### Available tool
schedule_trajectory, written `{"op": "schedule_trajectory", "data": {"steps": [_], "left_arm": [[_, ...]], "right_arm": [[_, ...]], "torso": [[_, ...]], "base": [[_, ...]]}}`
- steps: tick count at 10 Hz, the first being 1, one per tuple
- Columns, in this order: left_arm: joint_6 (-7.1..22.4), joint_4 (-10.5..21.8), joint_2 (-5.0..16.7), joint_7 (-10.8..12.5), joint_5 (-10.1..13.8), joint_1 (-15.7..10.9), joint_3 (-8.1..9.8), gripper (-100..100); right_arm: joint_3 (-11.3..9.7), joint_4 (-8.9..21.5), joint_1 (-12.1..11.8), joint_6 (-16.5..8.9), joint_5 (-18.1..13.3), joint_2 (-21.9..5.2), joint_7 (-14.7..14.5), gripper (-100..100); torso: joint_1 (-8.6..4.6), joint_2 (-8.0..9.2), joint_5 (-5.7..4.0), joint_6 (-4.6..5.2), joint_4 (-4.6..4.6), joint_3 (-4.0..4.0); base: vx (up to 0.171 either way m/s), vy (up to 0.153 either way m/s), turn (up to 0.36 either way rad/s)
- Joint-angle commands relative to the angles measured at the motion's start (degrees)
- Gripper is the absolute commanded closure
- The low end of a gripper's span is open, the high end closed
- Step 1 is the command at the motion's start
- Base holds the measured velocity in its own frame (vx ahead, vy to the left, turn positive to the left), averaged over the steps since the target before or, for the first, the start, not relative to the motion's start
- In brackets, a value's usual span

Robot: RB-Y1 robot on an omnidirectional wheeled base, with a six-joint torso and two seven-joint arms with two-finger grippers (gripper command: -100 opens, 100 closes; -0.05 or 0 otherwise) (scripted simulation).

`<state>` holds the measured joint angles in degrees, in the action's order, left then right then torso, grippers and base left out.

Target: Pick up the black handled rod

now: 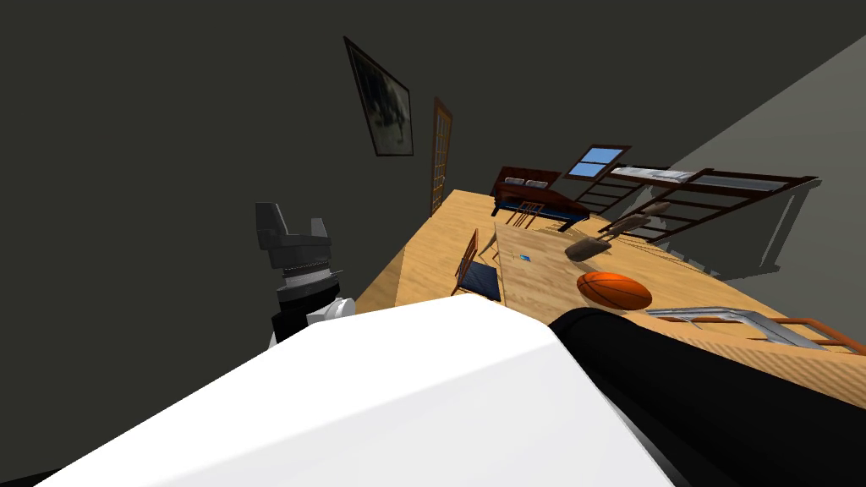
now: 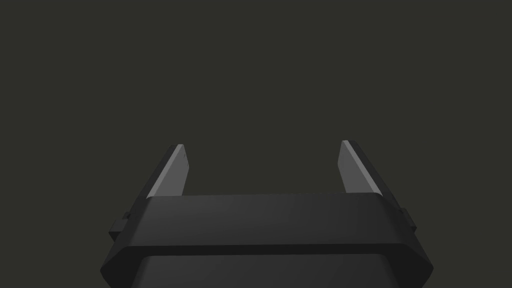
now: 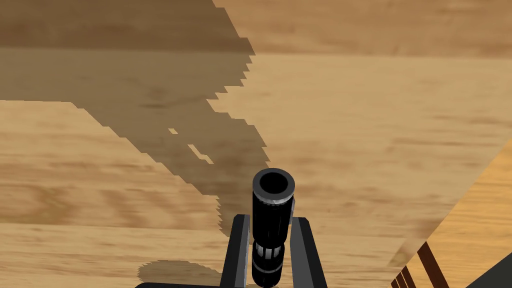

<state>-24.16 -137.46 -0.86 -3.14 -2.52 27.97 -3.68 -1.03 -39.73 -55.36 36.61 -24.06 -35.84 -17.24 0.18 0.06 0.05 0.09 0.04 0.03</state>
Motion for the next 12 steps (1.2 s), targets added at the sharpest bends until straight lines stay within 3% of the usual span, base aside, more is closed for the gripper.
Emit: {"op": "schedule_trajectory", "data": {"steps": [1,2,3,10,12], "left_arm": [[0.0,0.0,0.0,0.0,0.0,0.0,0.0,0],[0.0,0.0,0.0,0.0,0.0,0.0,0.0,0],[0.0,0.0,0.0,0.0,0.0,0.0,0.0,0],[0.0,0.0,0.0,0.0,0.0,0.0,0.0,0],[0.0,0.0,0.0,0.0,0.0,0.0,0.0,0]], "right_arm": [[0.0,0.0,0.0,0.0,0.0,0.0,0.0,100],[0.0,0.0,0.0,0.0,0.0,0.0,0.0,0],[-0.44,-2.87,-2.04,-2.14,0.34,-0.55,0.41,100],[-1.28,-11.85,-5.77,-6.1,0.97,-1.63,1.13,100],[-1.83,-15.8,-8.25,-8.74,1.39,-2.35,1.61,100]], "torso": [[0.0,0.0,0.0,0.0,0.0,0.0],[0.0,0.0,0.0,0.0,0.0,0.0],[0.0,0.0,0.0,0.0,0.0,0.0],[-0.03,0.01,0.01,0.0,-0.01,0.0],[-0.03,0.01,0.0,-0.01,-0.01,0.0]], "base": [[0.0,0.0,0.0],[0.0,0.0,0.0],[-0.007,-0.015,-0.051],[-0.007,-0.015,-0.027],[-0.007,-0.017,-0.036]]}}
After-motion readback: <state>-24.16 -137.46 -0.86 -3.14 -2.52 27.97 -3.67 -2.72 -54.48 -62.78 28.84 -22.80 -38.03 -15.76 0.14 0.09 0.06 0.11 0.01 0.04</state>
